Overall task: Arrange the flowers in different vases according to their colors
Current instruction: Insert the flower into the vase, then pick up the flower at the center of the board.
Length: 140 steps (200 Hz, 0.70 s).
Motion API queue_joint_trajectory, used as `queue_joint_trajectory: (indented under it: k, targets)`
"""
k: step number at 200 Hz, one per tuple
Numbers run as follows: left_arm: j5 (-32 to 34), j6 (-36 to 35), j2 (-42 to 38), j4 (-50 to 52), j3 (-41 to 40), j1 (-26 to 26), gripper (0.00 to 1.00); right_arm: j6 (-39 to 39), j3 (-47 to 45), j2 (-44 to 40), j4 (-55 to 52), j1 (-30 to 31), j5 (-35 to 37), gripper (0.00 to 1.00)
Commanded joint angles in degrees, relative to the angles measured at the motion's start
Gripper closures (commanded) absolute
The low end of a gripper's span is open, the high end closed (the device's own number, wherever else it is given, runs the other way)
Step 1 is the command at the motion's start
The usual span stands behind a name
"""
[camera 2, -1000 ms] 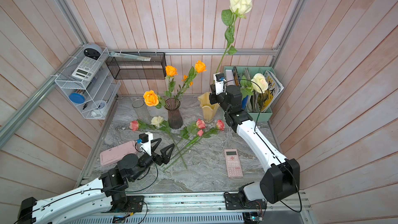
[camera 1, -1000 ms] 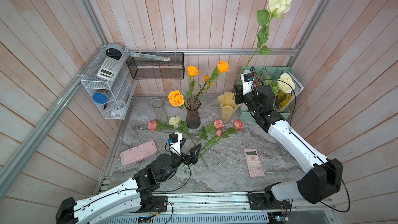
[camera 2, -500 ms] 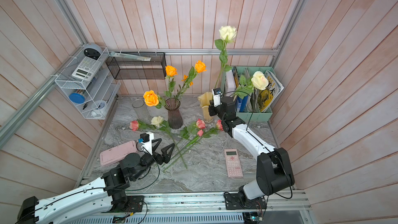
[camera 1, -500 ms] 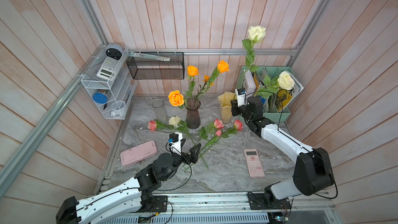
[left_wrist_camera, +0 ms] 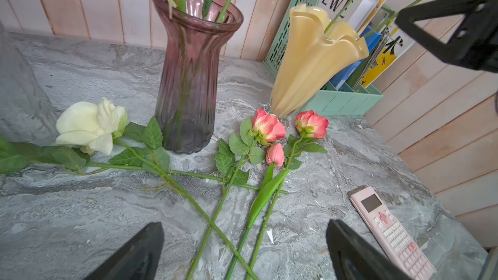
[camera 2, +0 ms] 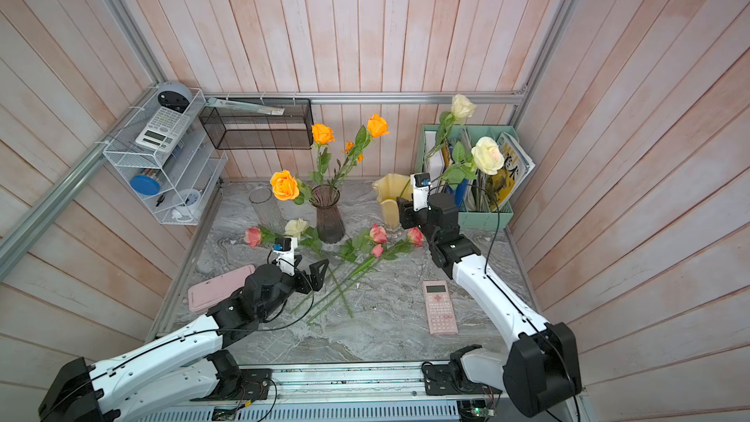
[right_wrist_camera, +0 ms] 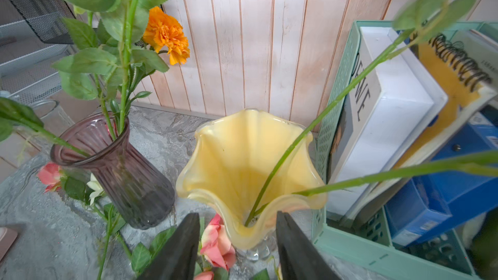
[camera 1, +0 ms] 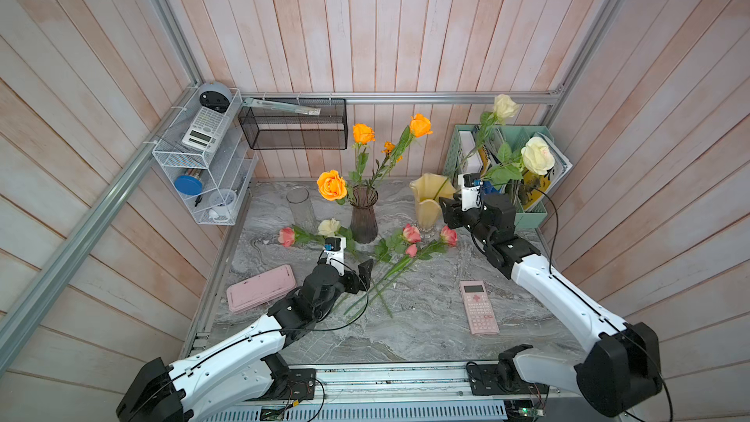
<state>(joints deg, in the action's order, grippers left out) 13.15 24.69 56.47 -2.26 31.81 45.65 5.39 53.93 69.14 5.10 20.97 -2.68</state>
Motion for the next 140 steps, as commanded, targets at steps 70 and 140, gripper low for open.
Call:
queue_joint_trajectory:
  k: [70, 140]
  targets:
    - [-3.13, 5.1, 7.5, 8.69, 4.88, -1.16, 0.06, 7.62, -7.01, -12.09, -15.43, 7.03, -9.64, 0.46]
    - [13.46, 21.3, -4.75, 16.0, -5.03, -2.1, 0.05, 9.28, -1.96, 3.86, -19.27, 20.4, -12.6, 0.46]
